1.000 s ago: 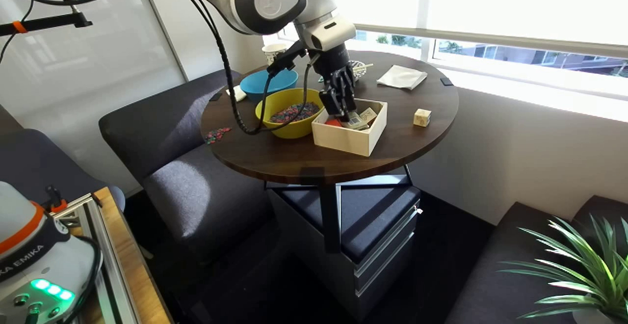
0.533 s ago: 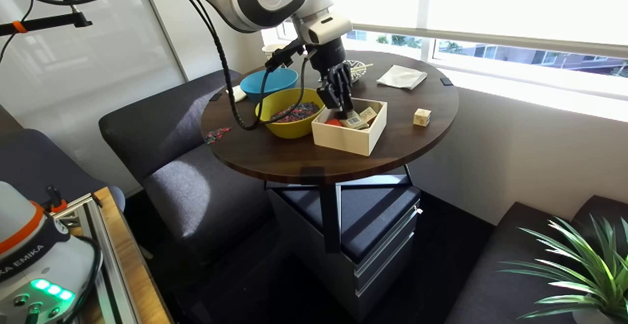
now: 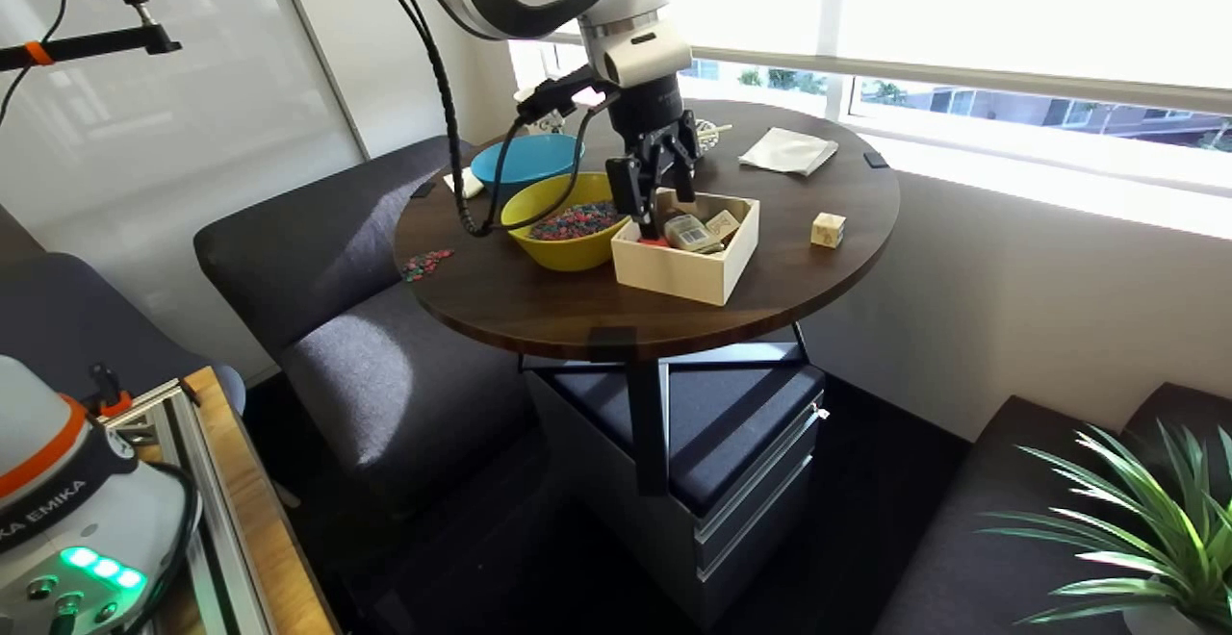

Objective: Remove the container from the wooden box and then put it in the blue bowl

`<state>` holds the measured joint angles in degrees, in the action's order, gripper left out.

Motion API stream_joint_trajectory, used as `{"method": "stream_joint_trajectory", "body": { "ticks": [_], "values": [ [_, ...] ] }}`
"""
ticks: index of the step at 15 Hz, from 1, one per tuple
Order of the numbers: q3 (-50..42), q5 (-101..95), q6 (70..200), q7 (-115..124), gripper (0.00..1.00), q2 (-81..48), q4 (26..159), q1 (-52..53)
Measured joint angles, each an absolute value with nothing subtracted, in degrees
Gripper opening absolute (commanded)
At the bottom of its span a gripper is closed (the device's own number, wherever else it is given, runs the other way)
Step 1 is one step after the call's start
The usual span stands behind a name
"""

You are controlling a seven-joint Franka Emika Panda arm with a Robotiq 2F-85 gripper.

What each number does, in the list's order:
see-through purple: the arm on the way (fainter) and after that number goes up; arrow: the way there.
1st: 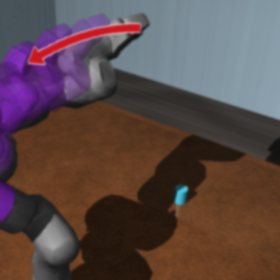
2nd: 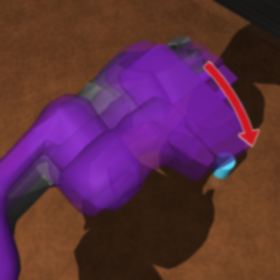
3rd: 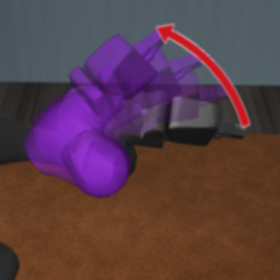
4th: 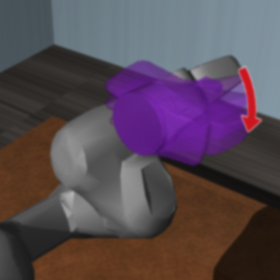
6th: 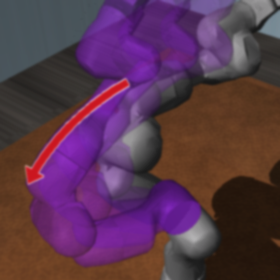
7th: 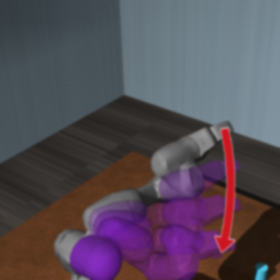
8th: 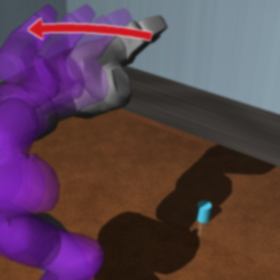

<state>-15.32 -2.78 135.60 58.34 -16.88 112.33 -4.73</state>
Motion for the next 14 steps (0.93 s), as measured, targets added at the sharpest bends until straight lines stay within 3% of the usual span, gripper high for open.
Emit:
{"method": "stream_joint_trajectory", "body": {
  "ticks": [4, 5, 6, 7, 12, 13, 14],
  "values": [
    [-15.63, -3.78, 135.18, 68.55, 1.0, -17.56, 111.22, -4.43],
    [-15.63, -3.8, 134.86, 71.67, 0.98, -18.01, 110.61, -4.39],
    [-15.63, -3.8, 134.34, 74.75, 0.84, -18.57, 109.78, -4.38],
    [-15.64, -3.81, 133.73, 77.67, 0.78, -19.24, 108.86, -4.38],
    [-15.67, -4.26, 131.14, 85.58, 0.72, -23.99, 103.69, -4.45],
    [-15.67, -4.26, 130.49, 86.29, 0.54, -24.99, 102.61, -4.47],
    [-15.67, -4.26, 129.69, 86.85, 0.47, -25.91, 101.52, -4.47]
  ]
}}
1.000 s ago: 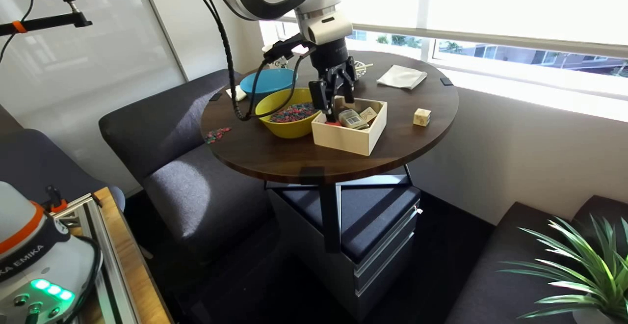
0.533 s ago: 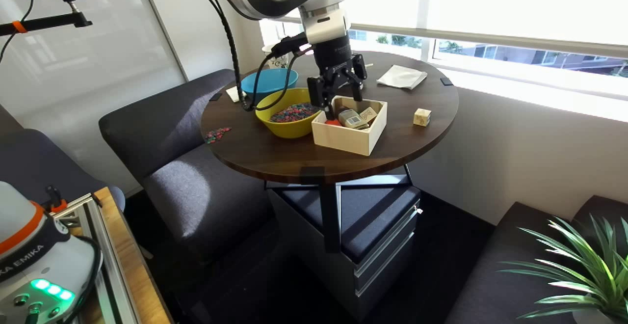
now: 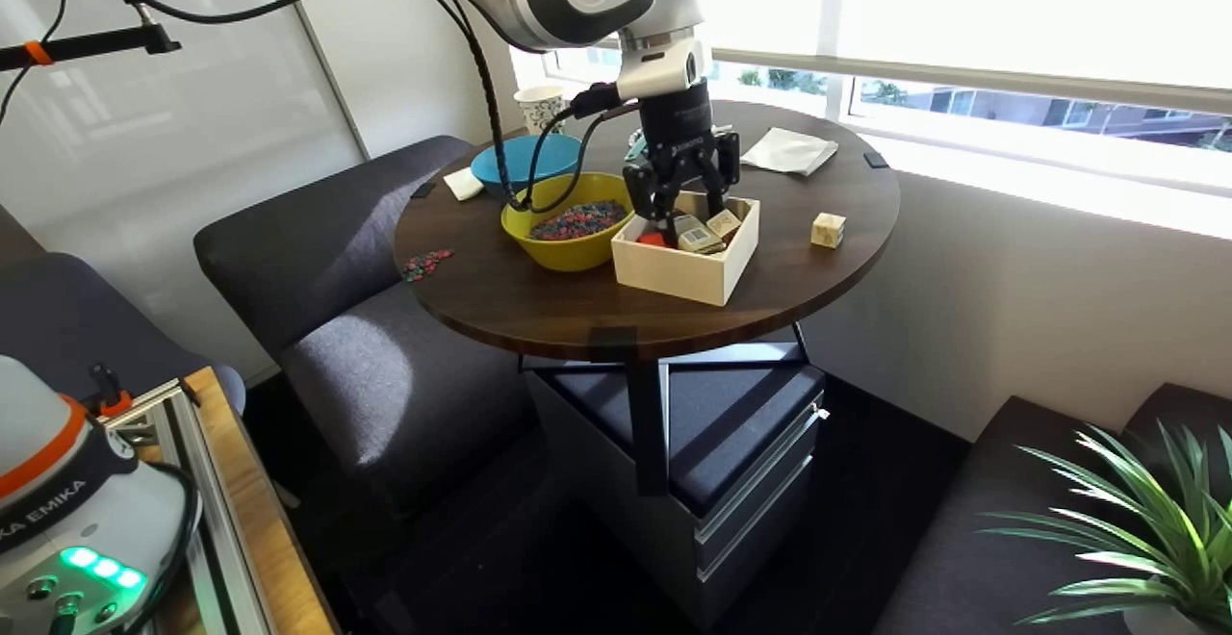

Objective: Remove the container from the wooden box and then put it in the blue bowl

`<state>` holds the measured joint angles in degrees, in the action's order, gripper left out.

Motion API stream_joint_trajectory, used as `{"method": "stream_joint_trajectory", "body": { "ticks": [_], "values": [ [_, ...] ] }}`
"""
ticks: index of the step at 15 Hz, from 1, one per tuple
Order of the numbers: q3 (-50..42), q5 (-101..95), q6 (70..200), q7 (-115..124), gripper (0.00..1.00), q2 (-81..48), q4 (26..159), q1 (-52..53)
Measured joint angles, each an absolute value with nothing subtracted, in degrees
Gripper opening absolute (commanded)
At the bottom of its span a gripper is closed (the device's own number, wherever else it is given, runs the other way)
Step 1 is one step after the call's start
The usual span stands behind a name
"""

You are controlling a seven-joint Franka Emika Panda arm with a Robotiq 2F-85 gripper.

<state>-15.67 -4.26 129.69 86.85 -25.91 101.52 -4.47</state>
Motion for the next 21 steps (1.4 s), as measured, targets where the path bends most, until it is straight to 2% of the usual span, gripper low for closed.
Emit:
{"method": "stream_joint_trajectory", "body": {
  "ticks": [3, 5, 12, 21],
  "values": [
    [-15.64, -4.26, 126.02, 87.79, 0.4, -27.5, 98.43, -4.45],
    [-15.63, -4.26, 124.15, 87.92, 0.23, -28.25, 96.95, -4.46],
    [-15.62, -4.26, 121.7, 87.35, 0.23, -26.54, 95.46, -4.91],
    [-11.48, -4.22, 119.62, 74.94, 0.23, -14.91, 100.27, -4.27]
  ]
}}
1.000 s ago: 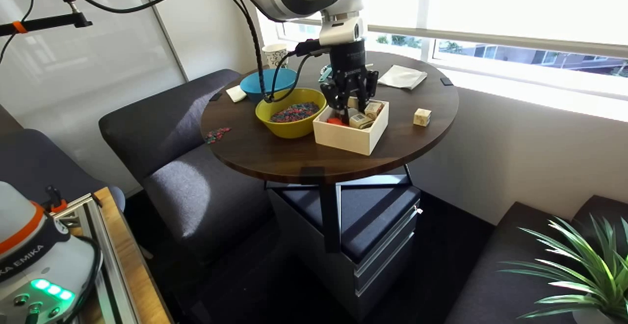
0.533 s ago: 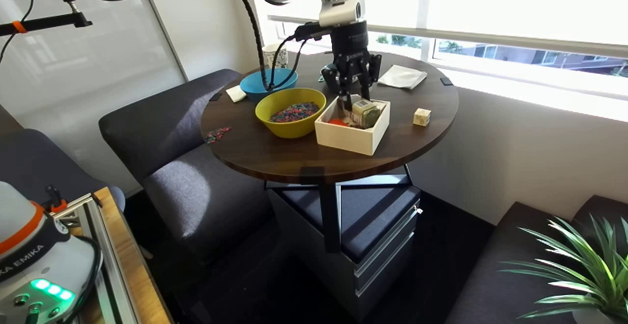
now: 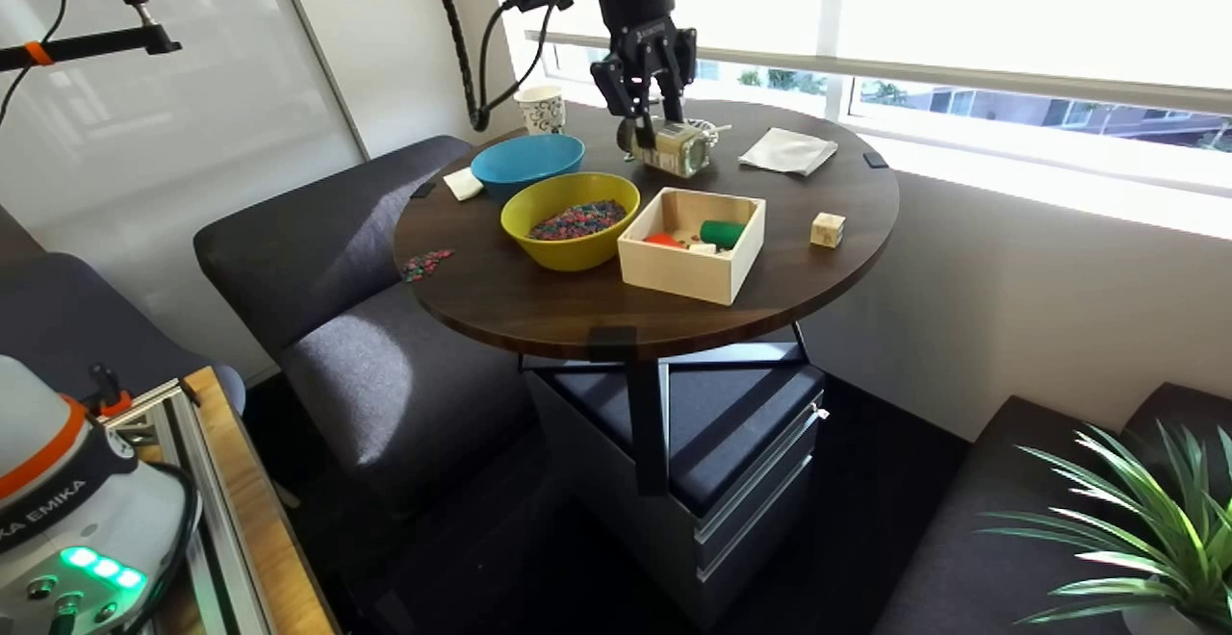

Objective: Remove the container from the wooden box and then put it in the blue bowl

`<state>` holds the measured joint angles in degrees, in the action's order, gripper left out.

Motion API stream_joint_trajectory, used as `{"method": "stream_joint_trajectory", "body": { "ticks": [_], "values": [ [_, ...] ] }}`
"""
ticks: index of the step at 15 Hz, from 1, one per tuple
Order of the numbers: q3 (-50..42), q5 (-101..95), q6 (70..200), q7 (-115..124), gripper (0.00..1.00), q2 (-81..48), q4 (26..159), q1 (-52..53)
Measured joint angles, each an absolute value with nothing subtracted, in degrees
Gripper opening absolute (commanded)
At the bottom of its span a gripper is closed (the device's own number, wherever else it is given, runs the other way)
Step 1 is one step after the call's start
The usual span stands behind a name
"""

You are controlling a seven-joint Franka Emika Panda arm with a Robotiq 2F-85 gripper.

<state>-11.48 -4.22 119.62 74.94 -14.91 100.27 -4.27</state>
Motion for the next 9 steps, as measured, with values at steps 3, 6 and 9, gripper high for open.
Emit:
{"method": "stream_joint_trajectory", "body": {
  "ticks": [3, 6, 9],
  "values": [
    [-8.38, -4.22, 116.94, 69.6, 0.23, -10.51, 104.43, -2.79],
    [-5.79, -4.23, 115.66, 64.79, 0.48, -6.61, 108.48, -1.32],
    [-5.53, -4.25, 115.65, 63.34, 0.23, -4.83, 110.21, -1.1]
  ]
}}
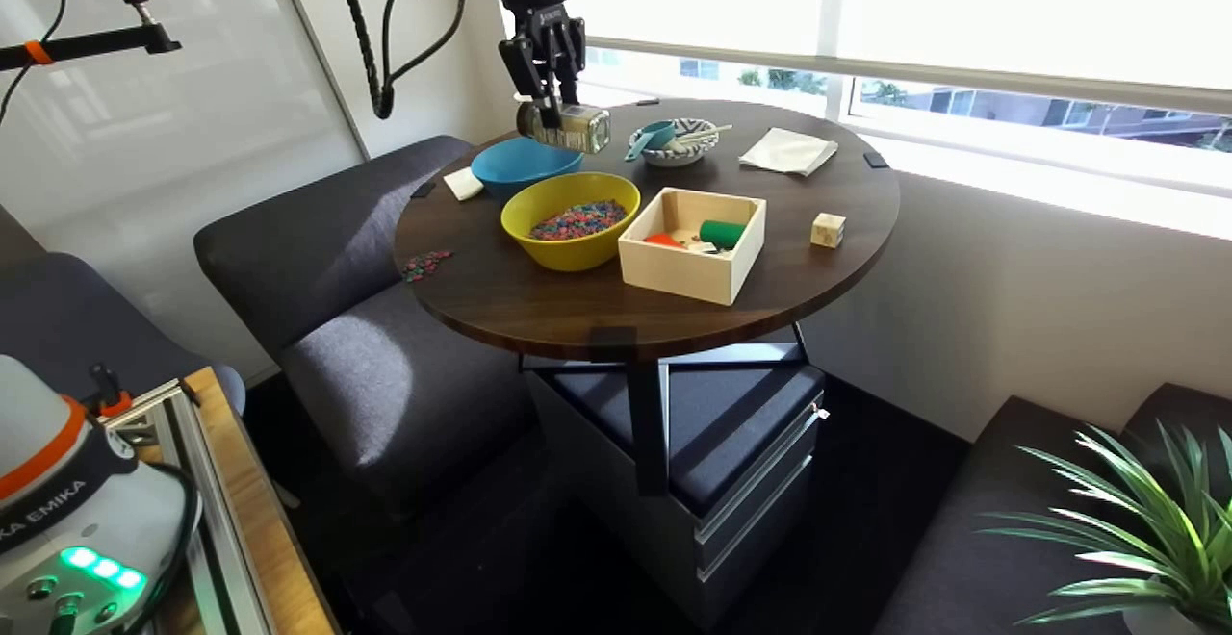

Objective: Remove the container from the wooden box and then put it in the blue bowl

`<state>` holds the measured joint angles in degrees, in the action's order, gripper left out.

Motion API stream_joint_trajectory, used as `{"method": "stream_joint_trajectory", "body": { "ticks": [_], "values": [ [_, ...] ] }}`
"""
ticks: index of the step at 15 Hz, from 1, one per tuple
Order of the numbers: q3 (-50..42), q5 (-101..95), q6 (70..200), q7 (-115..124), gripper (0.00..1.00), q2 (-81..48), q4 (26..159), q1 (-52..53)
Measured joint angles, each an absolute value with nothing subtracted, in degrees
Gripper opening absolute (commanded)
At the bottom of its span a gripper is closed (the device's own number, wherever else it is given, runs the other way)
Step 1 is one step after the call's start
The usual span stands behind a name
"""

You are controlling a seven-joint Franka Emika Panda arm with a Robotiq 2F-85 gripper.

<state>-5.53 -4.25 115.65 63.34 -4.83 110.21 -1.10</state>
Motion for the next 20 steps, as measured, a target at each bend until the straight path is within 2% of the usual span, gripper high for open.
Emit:
{"method": "stream_joint_trajectory", "body": {
  "ticks": [11, 20],
  "values": [
    [2.05, 9.51, 117.77, 56.33, 0.23, -5.18, 110.6, 2.93],
    [2.07, 8.21, 126.42, 56.36, 0.23, -15.1, 109.14, 4.21]
  ]
}}
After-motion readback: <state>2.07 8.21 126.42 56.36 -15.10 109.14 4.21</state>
